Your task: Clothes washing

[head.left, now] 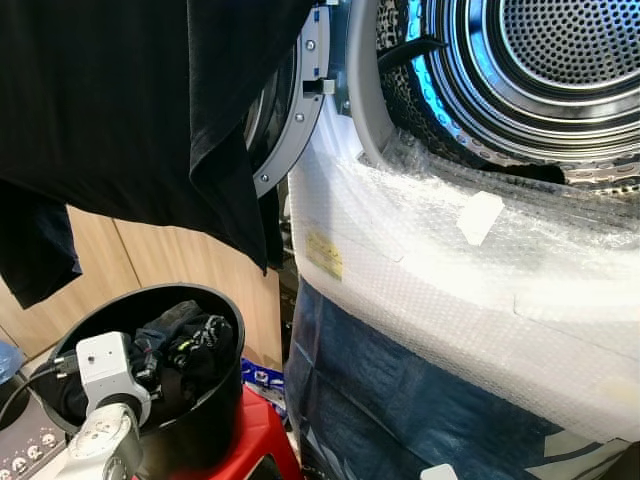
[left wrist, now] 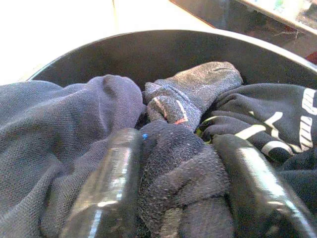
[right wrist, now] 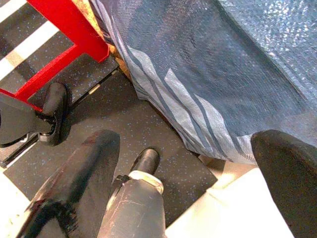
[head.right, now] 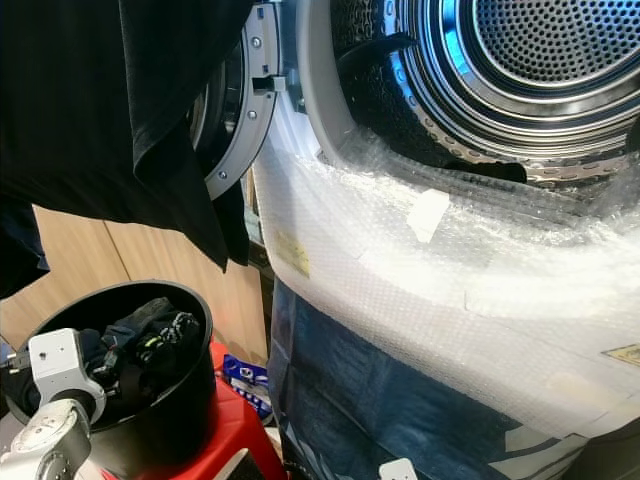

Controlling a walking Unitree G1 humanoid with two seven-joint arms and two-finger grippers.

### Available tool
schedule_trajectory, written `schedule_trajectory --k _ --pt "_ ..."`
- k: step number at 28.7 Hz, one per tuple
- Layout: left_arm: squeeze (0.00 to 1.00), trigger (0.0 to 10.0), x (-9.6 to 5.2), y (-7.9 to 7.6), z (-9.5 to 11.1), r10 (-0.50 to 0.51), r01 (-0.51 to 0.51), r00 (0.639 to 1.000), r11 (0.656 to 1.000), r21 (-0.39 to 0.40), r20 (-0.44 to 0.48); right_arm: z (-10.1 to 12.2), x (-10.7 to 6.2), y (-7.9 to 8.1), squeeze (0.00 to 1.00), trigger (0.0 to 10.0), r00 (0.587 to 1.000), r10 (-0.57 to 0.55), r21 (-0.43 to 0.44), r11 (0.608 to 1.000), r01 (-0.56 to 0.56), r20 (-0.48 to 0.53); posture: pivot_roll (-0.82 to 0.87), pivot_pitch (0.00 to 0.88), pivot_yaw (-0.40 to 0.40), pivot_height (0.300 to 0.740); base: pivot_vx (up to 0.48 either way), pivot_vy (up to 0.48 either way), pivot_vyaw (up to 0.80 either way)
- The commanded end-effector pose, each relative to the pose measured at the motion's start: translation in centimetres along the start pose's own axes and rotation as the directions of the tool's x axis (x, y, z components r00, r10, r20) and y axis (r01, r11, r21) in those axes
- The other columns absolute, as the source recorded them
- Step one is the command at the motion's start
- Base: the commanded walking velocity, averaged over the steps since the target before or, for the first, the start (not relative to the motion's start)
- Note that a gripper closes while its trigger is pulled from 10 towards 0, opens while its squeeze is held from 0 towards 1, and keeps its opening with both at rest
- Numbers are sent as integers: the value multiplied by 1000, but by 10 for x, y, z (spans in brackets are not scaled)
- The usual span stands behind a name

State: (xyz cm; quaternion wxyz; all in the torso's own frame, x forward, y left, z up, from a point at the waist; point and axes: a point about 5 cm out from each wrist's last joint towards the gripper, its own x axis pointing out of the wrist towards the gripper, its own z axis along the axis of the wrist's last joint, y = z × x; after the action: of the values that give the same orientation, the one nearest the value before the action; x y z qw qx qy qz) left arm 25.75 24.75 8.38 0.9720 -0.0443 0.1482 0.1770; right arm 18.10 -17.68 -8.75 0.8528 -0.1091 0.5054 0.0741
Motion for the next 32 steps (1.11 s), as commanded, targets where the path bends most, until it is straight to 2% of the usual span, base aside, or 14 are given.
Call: schedule_trajectory --k 1,8,10,15,20,25,29,32 --pt "0 0 1 -3 -5 -20 21 1000 999 50 -21 2 0 0 0 10000 1000 0 1 1000 0 3 134 0 -19 740 0 0 0" --pt "0 0 1 -1 -3 -14 14 1000 998 55 -9 0 0 -1 0 10000 1000 -8 11 1000 8 -1 140 0 -17 740 0 0 0" --pt "0 0 1 -2 -3 -44 45 999 996 81 -10 0 0 -2 0 10000 1000 -9 18 1000 9 -3 140 0 -17 740 0 0 0" --pt "0 0 0 -2 -3 -41 40 999 995 96 5 0 0 -1 0 10000 1000 -8 26 1000 8 -2 140 0 -17 740 0 0 0" --pt "0 0 -1 -3 1 -52 50 998 995 91 19 0 0 -1 0 10000 1000 -6 26 1000 6 0 140 0 -17 740 0 0 0" --pt "0 0 -9 -3 2 -124 121 992 986 117 20 -1 0 -2 0 10000 1000 -12 24 1000 12 -2 146 0 -16 740 0 0 0" --pt "0 0 -12 -6 9 -168 165 985 984 72 45 -1 0 -2 0 10000 1000 -12 23 1000 12 -1 146 0 -16 740 0 0 0" --pt "0 0 -18 -14 25 -261 258 961 965 45 96 -1 0 -2 0 10000 1000 -12 25 1000 12 -1 152 0 -19 740 0 0 0"
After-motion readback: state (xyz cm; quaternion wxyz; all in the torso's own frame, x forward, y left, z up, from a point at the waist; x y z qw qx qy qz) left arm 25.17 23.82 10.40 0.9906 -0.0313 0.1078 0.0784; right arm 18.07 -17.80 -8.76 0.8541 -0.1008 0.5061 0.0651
